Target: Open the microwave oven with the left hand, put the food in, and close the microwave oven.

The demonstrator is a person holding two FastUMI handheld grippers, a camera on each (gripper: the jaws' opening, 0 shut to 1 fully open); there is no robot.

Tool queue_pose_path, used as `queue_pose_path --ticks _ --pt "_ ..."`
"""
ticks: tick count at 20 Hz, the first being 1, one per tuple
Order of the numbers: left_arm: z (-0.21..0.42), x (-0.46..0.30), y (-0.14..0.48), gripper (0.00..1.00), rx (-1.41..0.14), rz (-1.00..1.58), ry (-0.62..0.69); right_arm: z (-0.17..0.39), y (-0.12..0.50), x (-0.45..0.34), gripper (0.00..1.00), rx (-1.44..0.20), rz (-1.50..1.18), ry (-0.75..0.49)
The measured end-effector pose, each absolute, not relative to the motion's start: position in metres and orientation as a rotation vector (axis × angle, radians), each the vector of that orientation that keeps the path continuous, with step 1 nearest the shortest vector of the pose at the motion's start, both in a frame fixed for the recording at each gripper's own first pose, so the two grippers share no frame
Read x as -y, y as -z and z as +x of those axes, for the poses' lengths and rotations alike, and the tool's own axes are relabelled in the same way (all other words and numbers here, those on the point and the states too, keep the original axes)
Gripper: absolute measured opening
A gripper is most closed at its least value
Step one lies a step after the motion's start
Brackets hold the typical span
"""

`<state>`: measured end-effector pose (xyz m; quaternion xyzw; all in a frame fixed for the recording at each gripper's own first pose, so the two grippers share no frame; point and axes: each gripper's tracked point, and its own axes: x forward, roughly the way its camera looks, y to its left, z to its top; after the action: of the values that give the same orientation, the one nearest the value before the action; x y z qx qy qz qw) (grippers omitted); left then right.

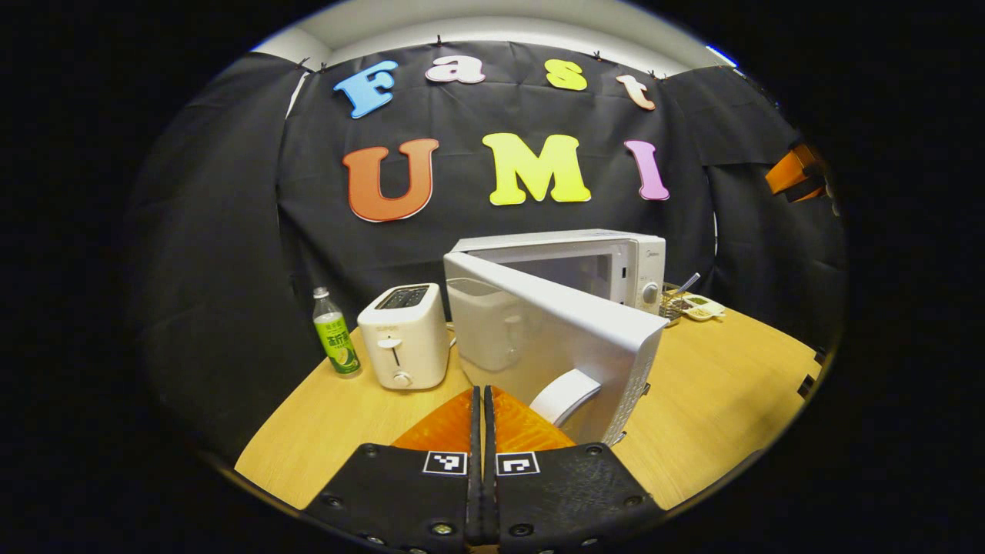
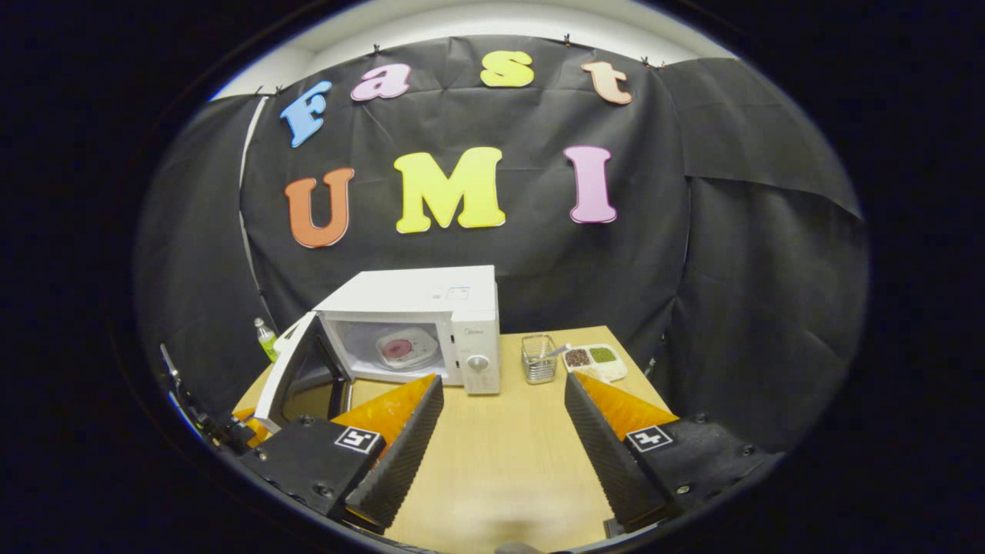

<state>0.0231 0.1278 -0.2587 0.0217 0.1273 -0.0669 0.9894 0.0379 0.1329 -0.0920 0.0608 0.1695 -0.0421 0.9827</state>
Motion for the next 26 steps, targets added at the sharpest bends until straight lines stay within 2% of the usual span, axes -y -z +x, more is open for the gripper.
queue_pose_path --ticks 1,2,3,12,13,14,15,23,24,26 --pt "0.026 -0.117 0.258 0.00 -0.251 0.042 0.155 0.037 0.092 -0.130 0.92 -0.342 0.116 0.092" --pt "0.030 -0.106 0.257 0.00 -0.246 0.042 0.176 0.037 0.093 -0.128 1.00 -0.345 0.111 0.097" --pt "0.033 -0.097 0.256 0.00 -0.242 0.045 0.196 0.037 0.093 -0.125 0.92 -0.347 0.110 0.102" --pt "0.070 -0.026 0.249 0.00 -0.223 0.070 0.290 0.039 0.092 -0.091 0.92 -0.362 0.107 0.136" --pt "0.074 -0.018 0.248 0.00 -0.219 0.070 0.302 0.040 0.091 -0.088 1.00 -0.357 0.109 0.138" --pt "0.079 -0.012 0.250 0.00 -0.227 0.078 0.310 0.041 0.090 -0.084 1.00 -0.356 0.108 0.146" --pt "0.084 -0.006 0.251 0.00 -0.231 0.081 0.318 0.042 0.093 -0.080 0.92 -0.360 0.109 0.152" --pt "0.125 0.044 0.251 0.00 -0.226 0.076 0.372 0.047 0.095 -0.048 0.92 -0.386 0.116 0.212" --pt "0.130 0.051 0.251 0.00 -0.227 0.076 0.379 0.045 0.095 -0.046 1.00 -0.388 0.124 0.220" --pt "0.143 0.061 0.253 0.00 -0.227 0.085 0.393 0.043 0.096 -0.038 1.00 -0.389 0.123 0.240"
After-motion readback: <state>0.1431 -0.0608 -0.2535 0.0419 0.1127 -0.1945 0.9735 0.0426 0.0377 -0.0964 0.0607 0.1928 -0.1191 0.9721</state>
